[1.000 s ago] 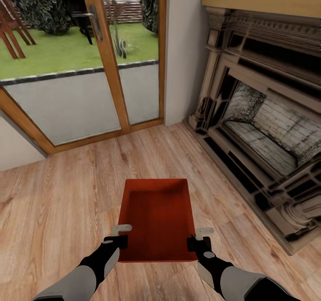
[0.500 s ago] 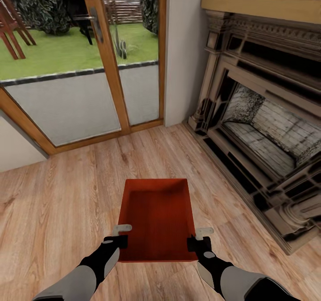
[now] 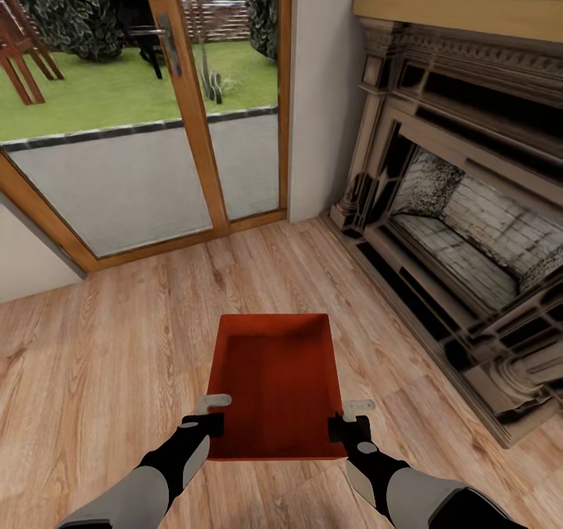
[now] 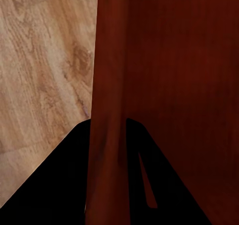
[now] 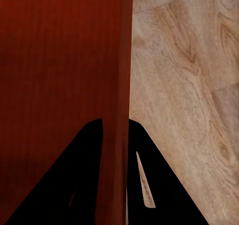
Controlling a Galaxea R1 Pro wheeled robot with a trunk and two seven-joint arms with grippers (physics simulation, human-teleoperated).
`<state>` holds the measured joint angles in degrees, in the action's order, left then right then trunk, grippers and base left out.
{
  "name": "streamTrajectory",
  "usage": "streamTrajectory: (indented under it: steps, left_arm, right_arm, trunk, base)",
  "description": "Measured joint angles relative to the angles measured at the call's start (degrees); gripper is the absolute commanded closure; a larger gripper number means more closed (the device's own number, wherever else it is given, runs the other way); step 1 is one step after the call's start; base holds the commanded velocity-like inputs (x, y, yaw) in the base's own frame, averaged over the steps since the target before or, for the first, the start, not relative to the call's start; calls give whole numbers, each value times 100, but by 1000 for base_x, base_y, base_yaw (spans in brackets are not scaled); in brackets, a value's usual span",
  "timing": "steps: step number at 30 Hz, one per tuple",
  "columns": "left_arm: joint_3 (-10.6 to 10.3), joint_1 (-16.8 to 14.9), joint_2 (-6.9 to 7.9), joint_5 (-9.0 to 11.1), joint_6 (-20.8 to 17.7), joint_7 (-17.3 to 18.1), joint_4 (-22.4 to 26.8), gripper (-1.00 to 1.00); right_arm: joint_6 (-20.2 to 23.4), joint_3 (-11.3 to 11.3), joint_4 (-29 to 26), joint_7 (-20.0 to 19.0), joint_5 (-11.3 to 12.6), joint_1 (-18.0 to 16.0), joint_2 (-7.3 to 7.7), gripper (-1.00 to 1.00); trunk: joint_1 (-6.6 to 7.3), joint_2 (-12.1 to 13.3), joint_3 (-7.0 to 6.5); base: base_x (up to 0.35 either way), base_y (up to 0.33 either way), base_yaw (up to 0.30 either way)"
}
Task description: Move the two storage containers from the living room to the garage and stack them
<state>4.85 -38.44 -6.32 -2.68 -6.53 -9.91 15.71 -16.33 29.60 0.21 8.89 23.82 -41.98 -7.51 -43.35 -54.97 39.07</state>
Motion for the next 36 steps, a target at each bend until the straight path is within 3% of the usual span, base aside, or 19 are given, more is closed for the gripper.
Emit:
streamTrajectory:
  steps: [36]
  left_arm:
    - [-16,-3,-3,2,-2,-18,3,100]
  right_arm:
    - [-15,3,8,28,-1,1,-9,100]
  trunk:
    - [0,0,-282]
  base:
    - [0,0,0]
